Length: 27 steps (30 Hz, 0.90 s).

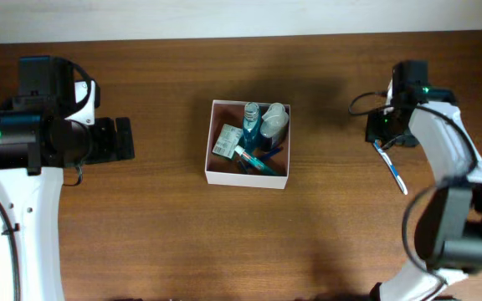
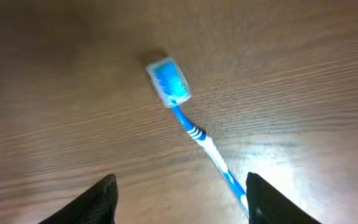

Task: Pack container
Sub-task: 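Grasp the blue-white toothbrush with the right gripper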

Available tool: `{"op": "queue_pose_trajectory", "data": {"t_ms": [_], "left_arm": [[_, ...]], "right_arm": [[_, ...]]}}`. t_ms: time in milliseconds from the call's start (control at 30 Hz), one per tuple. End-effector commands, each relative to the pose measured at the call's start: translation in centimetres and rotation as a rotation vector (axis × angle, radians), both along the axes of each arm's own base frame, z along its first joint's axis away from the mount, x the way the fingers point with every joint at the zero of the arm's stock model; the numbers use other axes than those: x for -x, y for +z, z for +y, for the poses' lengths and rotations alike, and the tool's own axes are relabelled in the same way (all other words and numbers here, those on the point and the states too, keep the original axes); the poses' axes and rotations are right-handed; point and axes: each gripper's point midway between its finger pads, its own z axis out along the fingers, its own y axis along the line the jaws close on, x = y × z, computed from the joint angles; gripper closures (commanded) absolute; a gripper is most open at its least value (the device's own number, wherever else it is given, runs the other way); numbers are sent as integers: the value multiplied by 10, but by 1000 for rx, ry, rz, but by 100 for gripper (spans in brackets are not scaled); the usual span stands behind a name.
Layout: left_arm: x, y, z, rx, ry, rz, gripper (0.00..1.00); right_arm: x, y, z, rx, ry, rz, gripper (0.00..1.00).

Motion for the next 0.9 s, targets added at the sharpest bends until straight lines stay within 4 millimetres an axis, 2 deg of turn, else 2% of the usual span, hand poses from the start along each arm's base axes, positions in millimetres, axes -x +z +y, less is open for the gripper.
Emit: {"op": "queue_pose_trajectory", "data": {"t_ms": [0,133,233,400,567,700,867], "left_arm": [[2,7,2,-10,-1,-23,1],[2,7,2,-10,-1,-23,1],[2,7,2,-10,-1,-23,1],[2,7,2,-10,-1,-23,0],[2,7,2,-10,-1,-23,1],[2,7,2,-10,-1,-23,1],[2,7,2,-10,-1,-23,1]], "right_arm": [[3,-36,-4,-32,33,73,39],[9,-68,-11,-33,51,148,39],[15,-84,-12,-43,48,191,40],[23,-96,-9,-61,42,234,69],[29,-97,-6,-78,-2,254,82],[33,-93,5,-133,3,264,93],[26,-63,28,-192,44,200,96]]}}
